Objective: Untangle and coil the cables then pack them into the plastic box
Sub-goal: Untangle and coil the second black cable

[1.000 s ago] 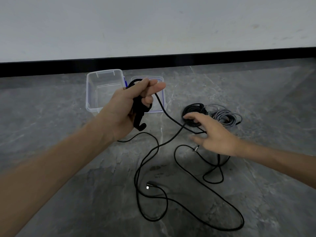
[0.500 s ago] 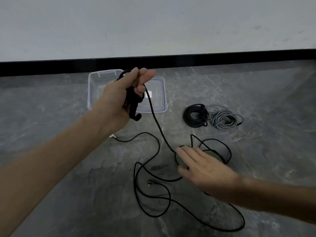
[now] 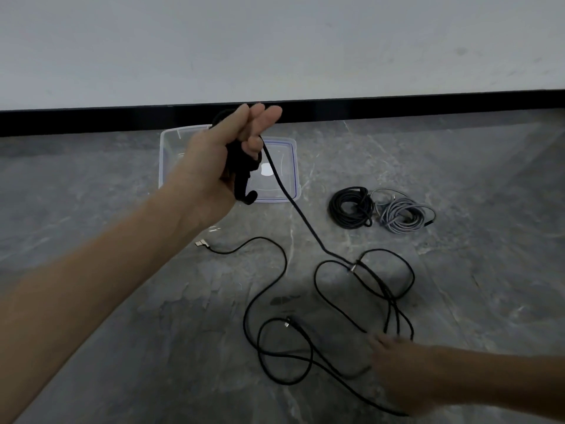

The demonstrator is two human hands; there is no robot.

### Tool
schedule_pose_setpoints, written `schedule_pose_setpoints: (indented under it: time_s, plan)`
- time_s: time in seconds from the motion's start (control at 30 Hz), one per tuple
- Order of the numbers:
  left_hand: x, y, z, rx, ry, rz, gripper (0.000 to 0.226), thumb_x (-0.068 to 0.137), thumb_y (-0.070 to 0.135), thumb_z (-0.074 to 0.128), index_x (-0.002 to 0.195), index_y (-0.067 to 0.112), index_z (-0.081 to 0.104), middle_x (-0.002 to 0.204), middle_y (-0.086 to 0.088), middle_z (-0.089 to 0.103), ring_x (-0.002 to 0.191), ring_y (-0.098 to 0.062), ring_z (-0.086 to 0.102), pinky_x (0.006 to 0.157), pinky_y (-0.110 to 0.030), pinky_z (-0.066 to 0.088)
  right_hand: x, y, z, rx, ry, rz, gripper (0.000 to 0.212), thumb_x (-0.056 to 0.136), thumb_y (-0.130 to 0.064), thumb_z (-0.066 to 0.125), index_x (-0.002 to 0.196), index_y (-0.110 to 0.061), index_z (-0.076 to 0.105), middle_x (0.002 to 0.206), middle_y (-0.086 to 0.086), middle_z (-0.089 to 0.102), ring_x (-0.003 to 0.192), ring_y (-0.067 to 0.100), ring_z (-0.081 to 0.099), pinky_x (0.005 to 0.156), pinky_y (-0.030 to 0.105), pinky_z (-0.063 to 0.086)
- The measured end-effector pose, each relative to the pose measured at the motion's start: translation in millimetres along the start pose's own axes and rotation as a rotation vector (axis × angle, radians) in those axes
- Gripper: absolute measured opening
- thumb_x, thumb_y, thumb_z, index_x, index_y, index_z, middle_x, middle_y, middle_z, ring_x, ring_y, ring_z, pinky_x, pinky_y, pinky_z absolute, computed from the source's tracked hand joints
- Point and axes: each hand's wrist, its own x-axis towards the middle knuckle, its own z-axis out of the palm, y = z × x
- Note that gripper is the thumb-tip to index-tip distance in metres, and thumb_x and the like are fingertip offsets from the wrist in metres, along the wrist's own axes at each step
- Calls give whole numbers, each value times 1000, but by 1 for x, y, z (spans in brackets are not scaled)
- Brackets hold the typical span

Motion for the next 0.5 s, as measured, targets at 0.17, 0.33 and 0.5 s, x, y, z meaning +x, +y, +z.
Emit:
schedule_pose_setpoints:
  time_s: [0.17, 0.33, 0.5]
  plan:
    - [-5, -12, 7, 29, -58, -51, 19, 100, 19, 47, 91, 11, 62, 82, 4, 75, 50, -1, 51, 55, -8, 43, -38, -10, -99, 277, 809, -33, 13, 99, -29, 43, 92, -20, 47, 93, 4, 59, 83, 25, 58, 68, 34, 43]
    - [-9, -18, 12, 101, -96, -58, 20, 99, 21, 48, 88, 14, 63, 81, 6, 74, 51, -1, 50, 56, -8, 42, -40, 15, -156, 870, 1354, 29, 38, 90, -32, 62, 114, -22, 35, 116, -3, 39, 103, 10, 42, 81, 18, 40]
    - [-13, -18, 13, 10, -107, -132, 19, 99, 25, 48, 89, 16, 61, 83, 7, 74, 50, 0, 51, 51, -9, 45, -3, 28, -168, 1112, 1146, -159, 23, 103, -25, 39, 113, -11, 55, 88, -3, 69, 82, 18, 63, 75, 28, 49]
